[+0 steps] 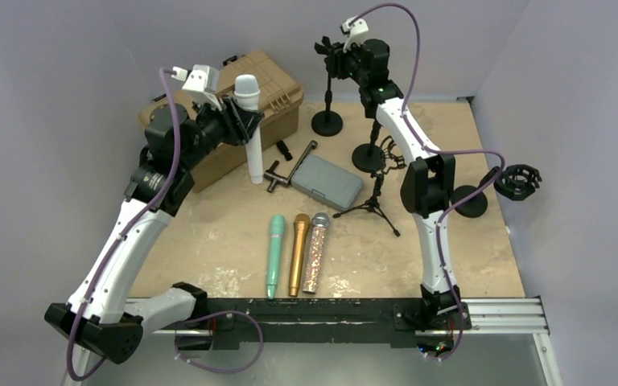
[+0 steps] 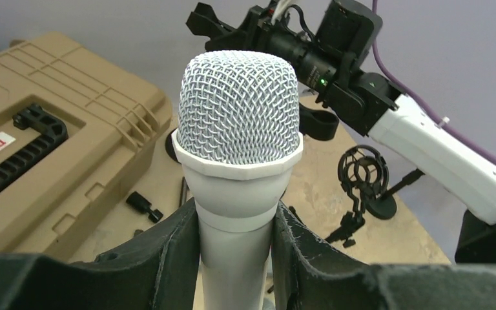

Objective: Remove the microphone from the stand

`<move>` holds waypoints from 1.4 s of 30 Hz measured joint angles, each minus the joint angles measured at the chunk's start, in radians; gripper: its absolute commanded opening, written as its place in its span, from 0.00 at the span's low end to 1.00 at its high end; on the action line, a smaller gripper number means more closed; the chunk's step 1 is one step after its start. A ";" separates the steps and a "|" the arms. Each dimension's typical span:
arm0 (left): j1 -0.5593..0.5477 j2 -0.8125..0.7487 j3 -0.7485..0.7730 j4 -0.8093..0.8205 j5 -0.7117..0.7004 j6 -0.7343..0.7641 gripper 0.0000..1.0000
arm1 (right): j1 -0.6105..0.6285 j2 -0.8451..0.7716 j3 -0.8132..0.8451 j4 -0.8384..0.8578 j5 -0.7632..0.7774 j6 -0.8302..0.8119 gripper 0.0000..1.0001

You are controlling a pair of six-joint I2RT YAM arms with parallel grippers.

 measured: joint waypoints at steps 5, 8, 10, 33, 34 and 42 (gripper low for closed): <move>0.000 -0.082 -0.100 0.001 0.030 0.004 0.00 | 0.012 0.002 -0.042 -0.052 0.053 -0.031 0.00; 0.000 -0.097 -0.151 0.011 0.034 0.008 0.00 | 0.013 0.003 -0.085 -0.071 0.081 -0.041 0.00; 0.000 -0.096 -0.186 0.017 0.033 0.010 0.00 | 0.013 0.014 -0.091 -0.085 0.090 -0.041 0.00; -0.041 0.003 -0.383 -0.046 -0.028 0.022 0.00 | 0.025 0.016 -0.036 -0.343 0.140 -0.040 0.90; -0.041 0.003 -0.403 -0.055 -0.032 0.019 0.00 | 0.024 0.003 -0.038 -0.354 0.135 -0.039 0.90; -0.041 0.002 -0.586 -0.119 -0.075 -0.033 0.00 | 0.024 -0.276 -0.164 -0.352 0.094 0.030 0.94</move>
